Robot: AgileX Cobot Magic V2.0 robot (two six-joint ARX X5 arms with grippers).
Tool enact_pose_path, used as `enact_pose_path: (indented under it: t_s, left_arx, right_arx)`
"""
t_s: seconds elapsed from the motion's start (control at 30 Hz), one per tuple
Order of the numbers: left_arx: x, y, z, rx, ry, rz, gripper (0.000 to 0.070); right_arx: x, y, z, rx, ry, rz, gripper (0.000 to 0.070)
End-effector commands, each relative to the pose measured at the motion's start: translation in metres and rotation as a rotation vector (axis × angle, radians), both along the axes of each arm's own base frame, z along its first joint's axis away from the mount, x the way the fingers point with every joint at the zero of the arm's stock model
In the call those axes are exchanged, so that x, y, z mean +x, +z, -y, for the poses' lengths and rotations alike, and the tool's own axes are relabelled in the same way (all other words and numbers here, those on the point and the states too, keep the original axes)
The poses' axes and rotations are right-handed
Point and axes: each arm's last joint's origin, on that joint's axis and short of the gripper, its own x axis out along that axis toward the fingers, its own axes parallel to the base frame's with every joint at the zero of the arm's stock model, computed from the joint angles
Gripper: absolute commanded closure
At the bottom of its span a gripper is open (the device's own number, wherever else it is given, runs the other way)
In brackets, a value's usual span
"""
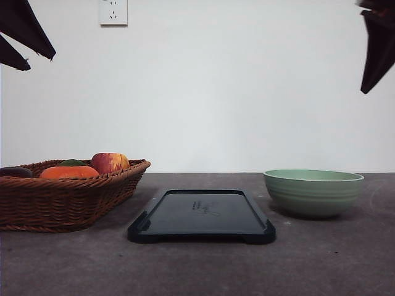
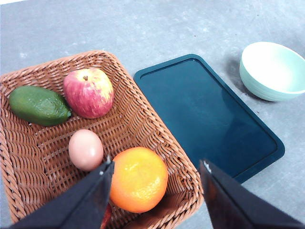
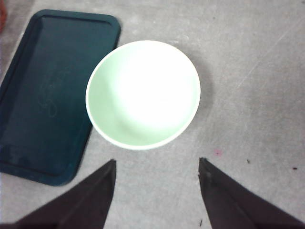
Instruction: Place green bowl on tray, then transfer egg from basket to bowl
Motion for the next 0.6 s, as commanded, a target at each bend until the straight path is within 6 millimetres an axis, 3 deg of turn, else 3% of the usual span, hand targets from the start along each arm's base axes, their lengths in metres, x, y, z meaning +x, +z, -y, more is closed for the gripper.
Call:
enact_pose_path:
  t_s: [0.0,0.27,0.57]
  left_arx:
    - [0.002,0.006,0.001,-0.012,0.003,0.016,0.0333]
    - [0.002,0.006,0.001,-0.03,0.015,0.004,0.0333]
    - [0.002,0.006,0.001,-0.031,0.016,0.004,0.0333]
  right_arx:
    - [0.013,0.003,-0.002,0.008,-0.02,-0.02,0.0364]
    - [0.063,-0.005,0.002,0.007,-0.053,-0.14,0.0364]
    - [0.098,-0.041,0.01,0.006,-0.065,-0.255,0.0364]
